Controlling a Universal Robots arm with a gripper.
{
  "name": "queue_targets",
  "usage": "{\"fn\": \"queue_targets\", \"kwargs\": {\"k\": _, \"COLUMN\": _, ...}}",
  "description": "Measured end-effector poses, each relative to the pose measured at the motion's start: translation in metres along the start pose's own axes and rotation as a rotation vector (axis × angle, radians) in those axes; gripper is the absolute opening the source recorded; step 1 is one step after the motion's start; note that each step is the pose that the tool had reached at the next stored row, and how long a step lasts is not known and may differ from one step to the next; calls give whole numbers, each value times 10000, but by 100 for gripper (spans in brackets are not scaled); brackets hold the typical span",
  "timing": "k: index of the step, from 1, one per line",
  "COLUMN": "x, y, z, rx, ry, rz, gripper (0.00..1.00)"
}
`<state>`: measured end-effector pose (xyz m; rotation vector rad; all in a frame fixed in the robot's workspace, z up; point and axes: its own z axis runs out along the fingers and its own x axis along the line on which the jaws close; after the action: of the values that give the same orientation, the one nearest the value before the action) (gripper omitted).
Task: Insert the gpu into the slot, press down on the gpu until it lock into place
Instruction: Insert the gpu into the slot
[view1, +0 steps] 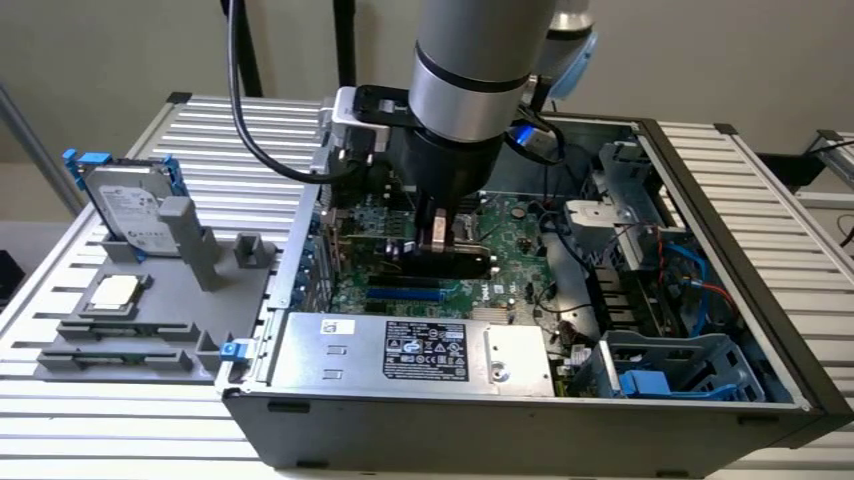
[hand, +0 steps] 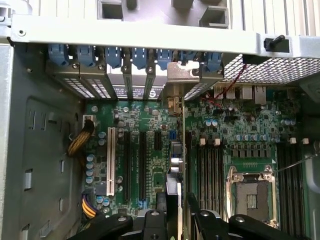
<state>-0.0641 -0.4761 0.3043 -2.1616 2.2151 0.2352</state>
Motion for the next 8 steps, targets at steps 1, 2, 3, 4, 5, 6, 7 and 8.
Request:
{"fn": "queue_targets", "kwargs": {"k": 1, "x": -1, "y": 1, "z": 4, "rx": 1, "ry": 0, "rz": 1, "gripper": 26}}
{"fn": "queue_targets", "kwargs": {"k": 2, "x": -2, "y": 2, "z": 7, "rx": 1, "ry": -2, "rz": 1, "gripper": 26}}
{"fn": "queue_targets", "kwargs": {"k": 3, "x": -2, "y": 2, "z": 8, "rx": 1, "ry": -2, "rz": 2, "gripper": 26}}
{"fn": "queue_targets", "kwargs": {"k": 4, "x": -3, "y": 3, "z": 11, "rx": 2, "ry": -3, "rz": 7, "gripper": 26}}
{"fn": "queue_targets", "kwargs": {"k": 5, "x": -3, "y": 3, "z": 11, "rx": 2, "ry": -3, "rz": 7, "gripper": 26}}
{"fn": "queue_targets", "kwargs": {"k": 6, "x": -3, "y": 3, "z": 11, "rx": 2, "ry": -3, "rz": 8, "gripper": 26}}
{"fn": "queue_targets", "kwargs": {"k": 7, "x": -3, "y": 3, "z": 11, "rx": 2, "ry": -3, "rz": 8, "gripper": 26}}
{"fn": "queue_targets", "kwargs": {"k": 8, "x": -3, "y": 3, "z": 11, "rx": 2, "ry": -2, "rz": 7, "gripper": 26}}
